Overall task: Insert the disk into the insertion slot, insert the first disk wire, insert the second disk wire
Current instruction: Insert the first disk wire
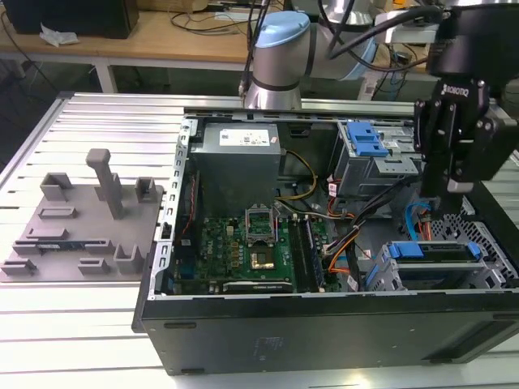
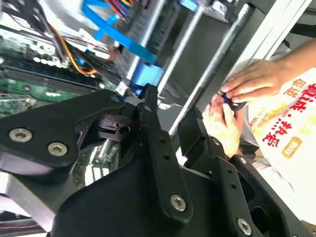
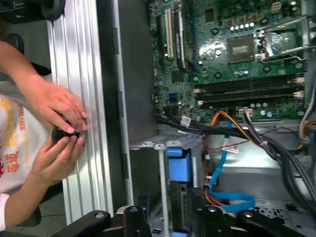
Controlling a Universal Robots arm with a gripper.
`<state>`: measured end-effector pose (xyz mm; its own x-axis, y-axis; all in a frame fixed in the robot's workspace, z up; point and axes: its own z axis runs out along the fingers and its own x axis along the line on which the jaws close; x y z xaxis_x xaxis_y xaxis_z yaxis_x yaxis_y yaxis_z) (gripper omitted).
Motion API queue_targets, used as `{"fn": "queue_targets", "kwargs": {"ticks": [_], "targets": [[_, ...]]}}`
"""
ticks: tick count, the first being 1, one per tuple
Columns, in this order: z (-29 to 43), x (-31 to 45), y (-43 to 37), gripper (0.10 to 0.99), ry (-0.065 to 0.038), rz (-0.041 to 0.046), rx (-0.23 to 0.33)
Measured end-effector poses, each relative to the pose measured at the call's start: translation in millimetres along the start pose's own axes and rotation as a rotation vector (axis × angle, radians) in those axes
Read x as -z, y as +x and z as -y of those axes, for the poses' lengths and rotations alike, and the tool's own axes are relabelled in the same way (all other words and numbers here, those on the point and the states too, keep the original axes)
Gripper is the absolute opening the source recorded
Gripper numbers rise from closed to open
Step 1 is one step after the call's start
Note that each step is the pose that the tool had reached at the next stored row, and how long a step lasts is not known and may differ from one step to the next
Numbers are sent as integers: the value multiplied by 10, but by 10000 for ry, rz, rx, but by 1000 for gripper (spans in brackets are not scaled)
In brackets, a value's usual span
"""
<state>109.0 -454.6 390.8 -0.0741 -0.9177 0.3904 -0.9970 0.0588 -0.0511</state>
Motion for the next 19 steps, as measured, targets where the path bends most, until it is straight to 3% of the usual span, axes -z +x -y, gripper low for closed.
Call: {"fn": "queue_targets", "kwargs": {"ticks": [3,8,10,12,19], "targets": [[224,-13,-101,443,0,-2,2],[480,-25,-208,443,2,-29,1],[520,-13,-267,443,10,-142,4],[527,6,-355,443,27,-378,5],[522,-58,-397,443,-183,-412,-575]]}}
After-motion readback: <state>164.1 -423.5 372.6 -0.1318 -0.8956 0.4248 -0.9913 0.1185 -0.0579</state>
